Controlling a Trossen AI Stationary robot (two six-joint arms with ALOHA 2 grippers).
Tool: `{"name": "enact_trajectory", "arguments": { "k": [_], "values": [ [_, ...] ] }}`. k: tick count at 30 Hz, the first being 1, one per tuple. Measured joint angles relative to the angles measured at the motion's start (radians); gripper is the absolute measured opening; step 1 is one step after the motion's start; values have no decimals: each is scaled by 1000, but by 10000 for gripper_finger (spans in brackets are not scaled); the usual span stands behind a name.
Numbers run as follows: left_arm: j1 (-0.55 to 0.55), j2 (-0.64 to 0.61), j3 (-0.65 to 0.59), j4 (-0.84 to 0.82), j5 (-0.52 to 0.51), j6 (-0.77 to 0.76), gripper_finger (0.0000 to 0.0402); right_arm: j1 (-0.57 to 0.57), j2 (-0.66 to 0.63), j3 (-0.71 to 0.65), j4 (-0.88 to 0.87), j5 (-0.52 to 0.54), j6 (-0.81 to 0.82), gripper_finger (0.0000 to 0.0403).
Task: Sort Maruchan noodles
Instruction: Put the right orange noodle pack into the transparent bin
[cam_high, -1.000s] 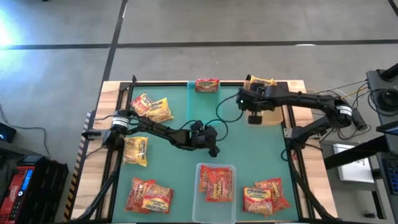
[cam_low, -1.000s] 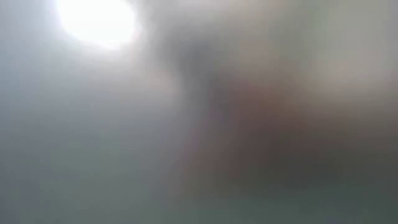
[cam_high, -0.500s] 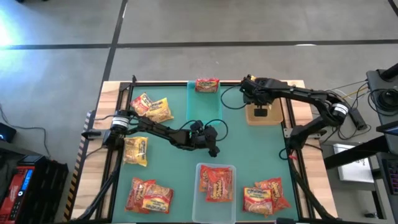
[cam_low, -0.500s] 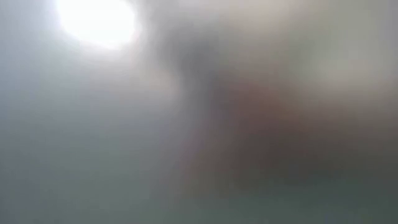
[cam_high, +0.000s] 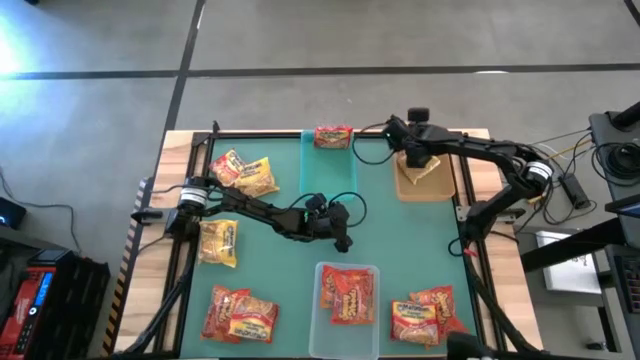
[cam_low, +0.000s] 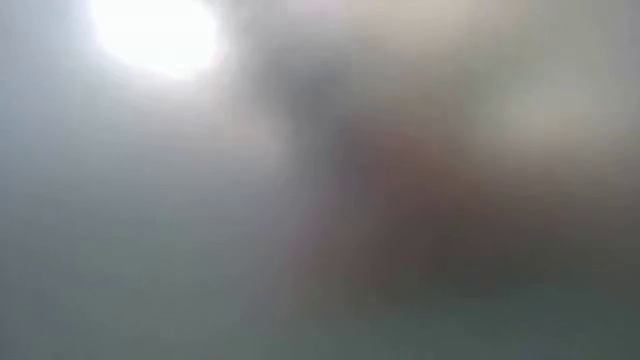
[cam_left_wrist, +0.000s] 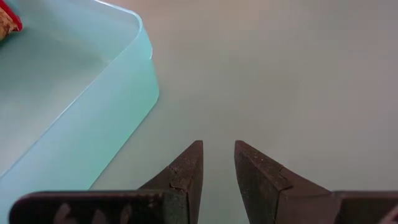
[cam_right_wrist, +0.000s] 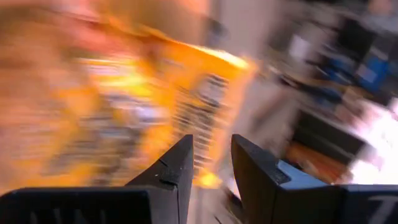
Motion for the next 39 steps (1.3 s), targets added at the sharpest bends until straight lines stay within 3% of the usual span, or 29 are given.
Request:
{"name": "enact_trajectory", "arguments": {
  "k": [6,9,11,13,19,23,34,37,39],
  "values": [
    [0,0,0,0,0,0,75,3,-15,0,3,159,36,87],
    [0,0,0,-1,0,0,75,20,-30,0,-41,162,207,82],
    [0,0,0,-3,0,0,75,36,-40,0,-104,107,361,79],
    [0,0,0,-7,0,0,75,51,-48,0,-183,-35,512,76],
    [0,0,0,-10,0,0,75,88,-60,0,-288,-659,830,67],
    [0,0,0,-17,0,6,75,155,-60,-13,-288,-905,915,63],
    [1,0,0,-21,0,22,75,546,-94,-43,-278,-902,1101,63],
    [3,0,0,-21,0,22,75,665,-117,-35,-253,-851,1164,63],
    [3,0,0,-21,0,22,75,728,-127,-32,-254,-760,1190,63]
  ]
}}
